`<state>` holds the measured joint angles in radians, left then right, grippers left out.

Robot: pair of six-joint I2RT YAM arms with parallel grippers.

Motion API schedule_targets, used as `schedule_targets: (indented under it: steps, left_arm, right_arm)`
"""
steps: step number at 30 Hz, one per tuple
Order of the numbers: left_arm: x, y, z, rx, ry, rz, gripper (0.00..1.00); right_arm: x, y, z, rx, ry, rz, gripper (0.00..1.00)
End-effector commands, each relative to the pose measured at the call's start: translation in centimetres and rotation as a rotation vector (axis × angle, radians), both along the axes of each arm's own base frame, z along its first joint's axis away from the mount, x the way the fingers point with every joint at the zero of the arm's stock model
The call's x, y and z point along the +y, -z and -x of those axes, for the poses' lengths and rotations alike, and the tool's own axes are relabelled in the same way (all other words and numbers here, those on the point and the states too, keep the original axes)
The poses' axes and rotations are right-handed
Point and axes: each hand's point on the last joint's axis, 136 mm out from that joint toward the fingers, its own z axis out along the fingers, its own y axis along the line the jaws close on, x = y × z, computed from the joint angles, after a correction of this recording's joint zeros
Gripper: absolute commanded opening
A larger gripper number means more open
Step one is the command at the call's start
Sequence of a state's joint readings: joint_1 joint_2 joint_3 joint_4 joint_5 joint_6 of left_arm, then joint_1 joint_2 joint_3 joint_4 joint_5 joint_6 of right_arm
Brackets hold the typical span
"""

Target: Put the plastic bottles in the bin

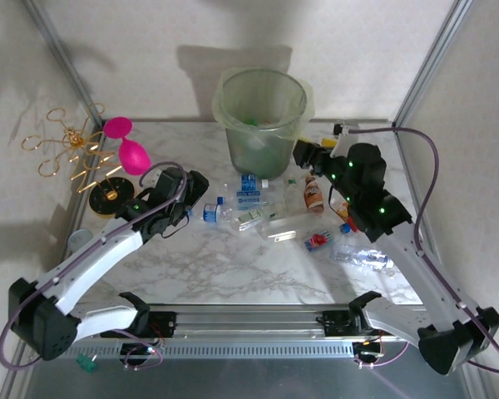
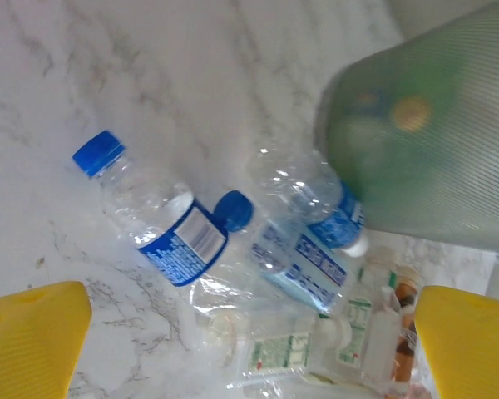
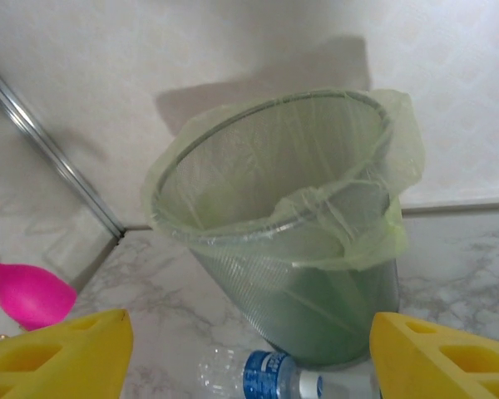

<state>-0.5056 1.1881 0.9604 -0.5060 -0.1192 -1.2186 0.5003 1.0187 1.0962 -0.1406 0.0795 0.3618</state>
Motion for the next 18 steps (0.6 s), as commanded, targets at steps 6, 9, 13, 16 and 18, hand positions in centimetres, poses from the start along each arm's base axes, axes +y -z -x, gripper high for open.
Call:
schedule_targets:
  steps: [6,9,13,16,18]
  left_arm:
    - [-2.8,6.6,-2.4,0.208,-0.041,0.164,1.0]
    - [-2.9,8.9,-2.9,0.265,-0.059,0.144,1.0]
    - [-2.5,11.3,-3.2,0.304,-0.103,0.141,1.0]
    - [-2.5,12.5,-3.4,0.318,-0.114,0.14,1.0]
    - [-2.4,13.3,-3.5,0.329,-0.118,0.136,0.99]
  right_arm:
    - [-2.4,-1.4,3.7,-0.079,0.024,-0.047,0.75]
    - [-2.7,-1.1,4.2,-0.086,0.027,-0.042,0.75]
    - [-3.1,-1.1,4.4,-0.1,0.039,-0.028,0.76]
    - [-3.3,-1.0,4.5,-0.109,0.046,-0.025,0.75]
    - [-3.4,-1.0,4.5,-0.113,0.049,-0.025,0.76]
